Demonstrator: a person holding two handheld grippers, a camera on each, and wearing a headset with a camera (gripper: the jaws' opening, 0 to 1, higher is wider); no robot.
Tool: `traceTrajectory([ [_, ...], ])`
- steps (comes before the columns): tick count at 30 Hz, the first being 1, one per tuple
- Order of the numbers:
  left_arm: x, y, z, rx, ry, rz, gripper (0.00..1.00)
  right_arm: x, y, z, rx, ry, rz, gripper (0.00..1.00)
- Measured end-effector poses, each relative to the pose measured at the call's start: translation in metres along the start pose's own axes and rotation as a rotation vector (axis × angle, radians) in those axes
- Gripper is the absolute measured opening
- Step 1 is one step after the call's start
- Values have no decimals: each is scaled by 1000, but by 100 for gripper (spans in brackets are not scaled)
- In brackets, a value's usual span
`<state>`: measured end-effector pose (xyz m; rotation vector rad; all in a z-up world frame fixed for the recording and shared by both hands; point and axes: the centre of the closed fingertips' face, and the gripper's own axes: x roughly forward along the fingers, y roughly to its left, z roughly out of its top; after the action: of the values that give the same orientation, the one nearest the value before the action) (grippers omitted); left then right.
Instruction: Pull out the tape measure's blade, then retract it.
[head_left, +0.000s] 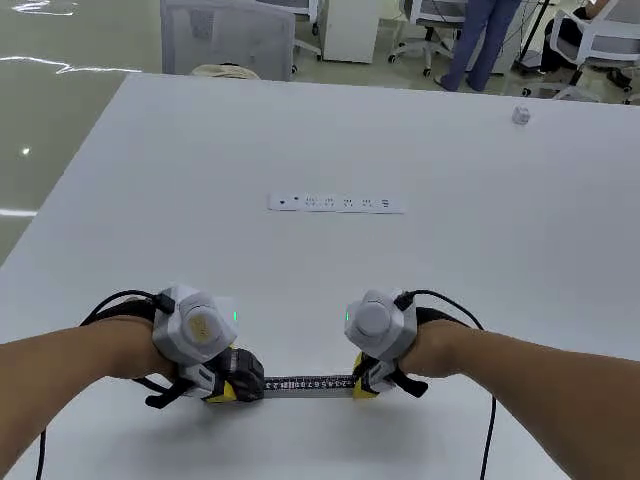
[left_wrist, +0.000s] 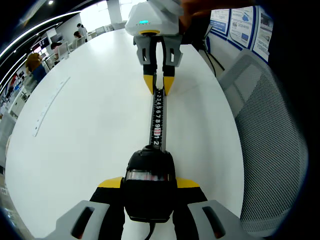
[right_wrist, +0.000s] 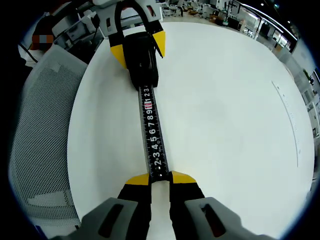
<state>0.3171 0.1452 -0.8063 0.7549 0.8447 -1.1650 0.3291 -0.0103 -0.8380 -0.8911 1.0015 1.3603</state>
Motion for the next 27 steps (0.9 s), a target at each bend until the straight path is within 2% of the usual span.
traceTrajectory([
  [27, 0, 0, 0, -5, 3, -2, 33, -5, -4, -14, 14, 9, -5, 12],
])
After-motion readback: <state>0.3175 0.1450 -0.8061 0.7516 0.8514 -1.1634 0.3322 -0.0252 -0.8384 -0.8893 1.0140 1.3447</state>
